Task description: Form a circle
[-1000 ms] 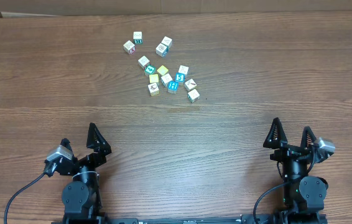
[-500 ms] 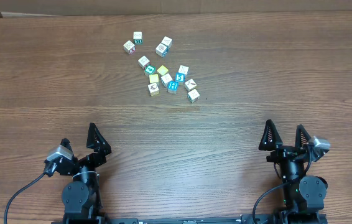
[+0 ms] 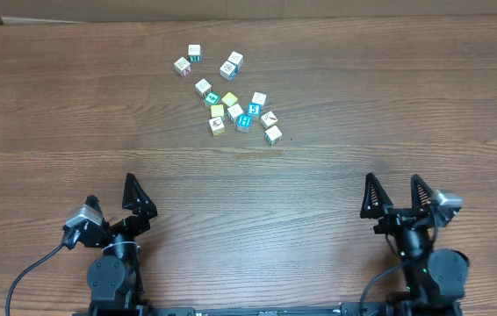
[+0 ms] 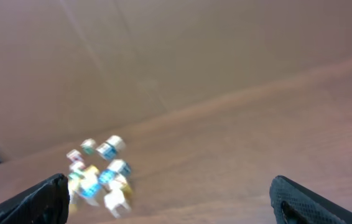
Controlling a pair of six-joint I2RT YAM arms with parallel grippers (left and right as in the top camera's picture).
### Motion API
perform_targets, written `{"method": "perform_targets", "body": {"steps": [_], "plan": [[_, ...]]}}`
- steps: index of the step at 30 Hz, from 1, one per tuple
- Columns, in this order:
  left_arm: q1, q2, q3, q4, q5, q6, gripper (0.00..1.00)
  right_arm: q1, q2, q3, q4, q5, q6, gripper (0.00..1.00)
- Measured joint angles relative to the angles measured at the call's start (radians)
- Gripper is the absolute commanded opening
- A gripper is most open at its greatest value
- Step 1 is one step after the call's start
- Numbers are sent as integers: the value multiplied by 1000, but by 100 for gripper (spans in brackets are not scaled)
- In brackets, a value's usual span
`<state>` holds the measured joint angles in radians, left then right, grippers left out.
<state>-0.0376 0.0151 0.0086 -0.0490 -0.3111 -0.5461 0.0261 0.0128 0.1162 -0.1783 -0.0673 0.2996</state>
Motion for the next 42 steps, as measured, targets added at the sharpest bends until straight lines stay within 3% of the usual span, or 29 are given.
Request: {"method": "perform_targets", "body": {"steps": [8, 15, 23, 33, 37, 40, 42], "plan": [[0, 0, 0, 0, 0, 0, 100, 0, 31, 299, -130, -34, -13, 100], [0, 0, 0, 0, 0, 0, 100, 0, 215, 618, -296, -79, -45, 100], [0, 0, 0, 0, 0, 0, 99, 0, 608, 1085, -512, -153, -90, 100], [0, 0, 0, 0, 0, 0, 100, 0, 1282, 1910, -1047, -215, -159, 100], [0, 0, 0, 0, 0, 0, 99, 0, 1534, 2166, -1204, -259, -167, 100], [0, 0, 0, 0, 0, 0, 100, 0, 1667, 2233, -1217, -319, -169, 100], [0, 0, 0, 0, 0, 0, 99, 0, 1731, 2238, -1220, -362, -174, 80]]}}
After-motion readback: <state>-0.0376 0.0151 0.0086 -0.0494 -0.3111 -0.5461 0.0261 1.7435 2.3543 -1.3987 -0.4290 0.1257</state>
